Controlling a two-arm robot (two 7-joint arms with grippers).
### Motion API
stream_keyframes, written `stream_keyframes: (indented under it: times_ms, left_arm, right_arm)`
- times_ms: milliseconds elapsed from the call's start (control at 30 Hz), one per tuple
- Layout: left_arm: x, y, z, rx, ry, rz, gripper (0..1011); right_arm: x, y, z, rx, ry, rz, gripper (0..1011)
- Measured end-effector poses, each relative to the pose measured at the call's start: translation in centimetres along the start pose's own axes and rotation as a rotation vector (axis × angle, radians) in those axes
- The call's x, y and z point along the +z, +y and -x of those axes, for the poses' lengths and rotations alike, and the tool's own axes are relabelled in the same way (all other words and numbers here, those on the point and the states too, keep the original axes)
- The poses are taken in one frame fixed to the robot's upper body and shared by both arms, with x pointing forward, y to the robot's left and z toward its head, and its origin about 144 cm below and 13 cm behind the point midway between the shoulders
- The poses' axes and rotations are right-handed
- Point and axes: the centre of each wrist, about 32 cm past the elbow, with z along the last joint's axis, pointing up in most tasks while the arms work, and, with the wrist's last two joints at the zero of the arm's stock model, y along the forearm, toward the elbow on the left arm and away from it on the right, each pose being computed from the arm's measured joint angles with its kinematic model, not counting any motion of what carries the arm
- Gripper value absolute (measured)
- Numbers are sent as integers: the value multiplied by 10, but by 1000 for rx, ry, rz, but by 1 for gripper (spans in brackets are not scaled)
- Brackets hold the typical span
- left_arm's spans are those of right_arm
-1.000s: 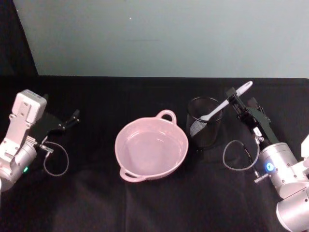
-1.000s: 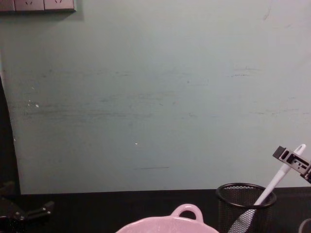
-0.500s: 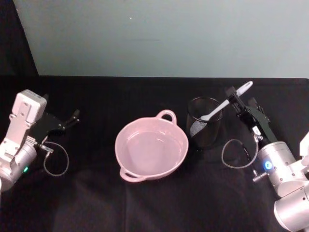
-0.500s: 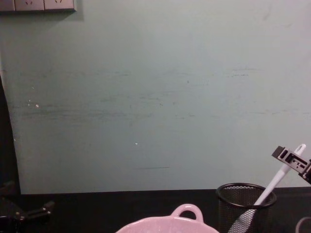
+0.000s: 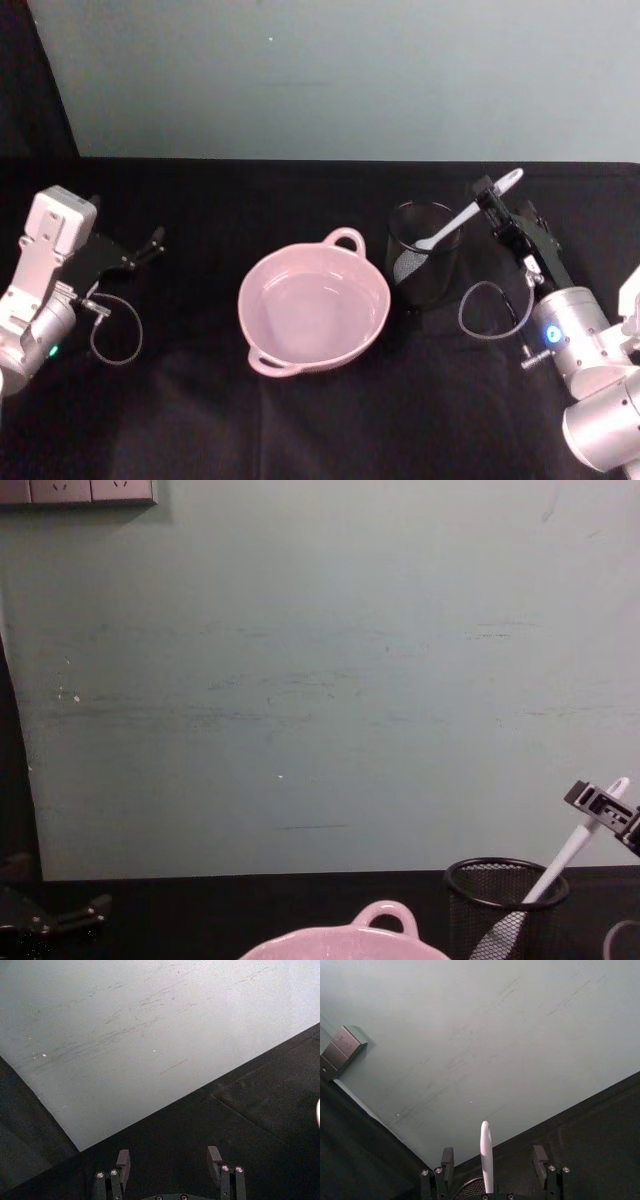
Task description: Use the one hand to pick up the spoon and stir the clear water in the bowl.
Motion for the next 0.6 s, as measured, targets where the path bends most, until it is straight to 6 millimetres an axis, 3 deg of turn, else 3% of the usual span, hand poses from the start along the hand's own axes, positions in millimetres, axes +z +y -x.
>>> stream_keyframes:
  times_ms: [533, 600]
  left_arm:
    - [0, 0, 0, 0, 0, 0, 1011]
    - [0, 0, 0, 0, 0, 0, 1011]
  right_arm:
    - [0, 7, -1, 6, -3, 5, 1004]
    - [0, 6, -1, 6, -3, 5, 966]
